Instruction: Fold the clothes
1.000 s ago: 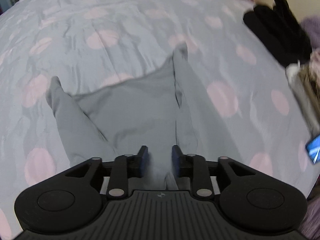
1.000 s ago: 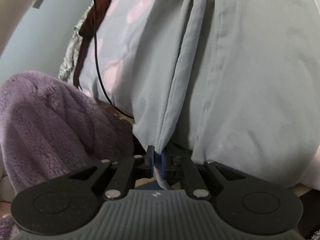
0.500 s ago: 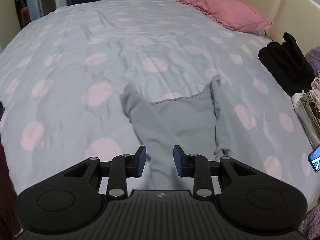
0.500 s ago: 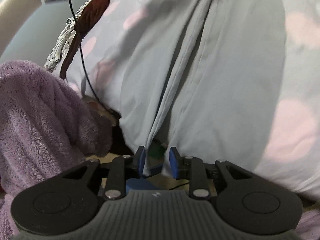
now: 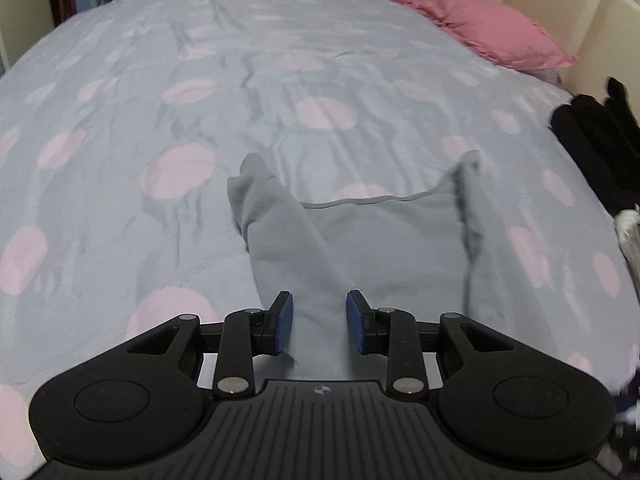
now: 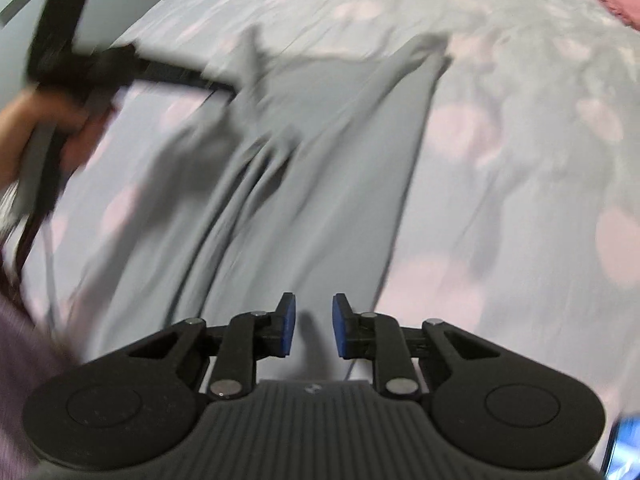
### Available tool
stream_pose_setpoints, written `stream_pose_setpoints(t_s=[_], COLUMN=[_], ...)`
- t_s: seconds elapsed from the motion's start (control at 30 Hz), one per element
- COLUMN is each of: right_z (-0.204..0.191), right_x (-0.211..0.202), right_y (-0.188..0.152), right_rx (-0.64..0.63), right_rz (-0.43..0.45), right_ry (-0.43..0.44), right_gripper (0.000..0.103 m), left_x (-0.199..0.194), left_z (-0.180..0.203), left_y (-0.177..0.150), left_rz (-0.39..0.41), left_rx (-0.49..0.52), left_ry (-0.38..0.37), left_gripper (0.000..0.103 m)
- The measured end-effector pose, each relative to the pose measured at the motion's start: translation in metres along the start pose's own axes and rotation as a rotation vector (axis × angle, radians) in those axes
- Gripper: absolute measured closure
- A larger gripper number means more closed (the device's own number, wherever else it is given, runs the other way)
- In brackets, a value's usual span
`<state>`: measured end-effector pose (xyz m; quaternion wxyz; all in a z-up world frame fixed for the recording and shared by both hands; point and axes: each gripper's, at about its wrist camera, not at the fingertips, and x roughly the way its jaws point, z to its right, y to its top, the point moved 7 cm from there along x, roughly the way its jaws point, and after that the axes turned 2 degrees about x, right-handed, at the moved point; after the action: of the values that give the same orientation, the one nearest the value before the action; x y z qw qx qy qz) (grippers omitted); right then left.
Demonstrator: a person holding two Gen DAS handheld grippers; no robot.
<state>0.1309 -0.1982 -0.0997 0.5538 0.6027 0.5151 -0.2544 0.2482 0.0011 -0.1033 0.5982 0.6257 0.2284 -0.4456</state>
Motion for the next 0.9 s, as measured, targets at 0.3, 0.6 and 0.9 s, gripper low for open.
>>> stream_pose_setpoints(t_s=[0.3,0.6,0.9], right_z=[0.035,0.064,0.063], right_x=[0.055,0.084,0.063], right_y=[0.104,0.175,0.179], right_rx=[-0.003,0.006,0.007], right_rz=[0.099,0.124,0.160], right_ry=[-0.074,-0.095,-0.106], right_gripper=[0.094,0.101,0.095], left_x=[0.028,0.058,0.029], left_z=[-0.032,-0.055,-0.046], left_y=[0.027,0.050,0.049], left_rz=[0.056,0.059,0.122], left_rx=[-0.072,-0.076,-0.005], left_ry=[-0.082,-0.047,0.028], left_gripper=[0.077,0.079,0.072])
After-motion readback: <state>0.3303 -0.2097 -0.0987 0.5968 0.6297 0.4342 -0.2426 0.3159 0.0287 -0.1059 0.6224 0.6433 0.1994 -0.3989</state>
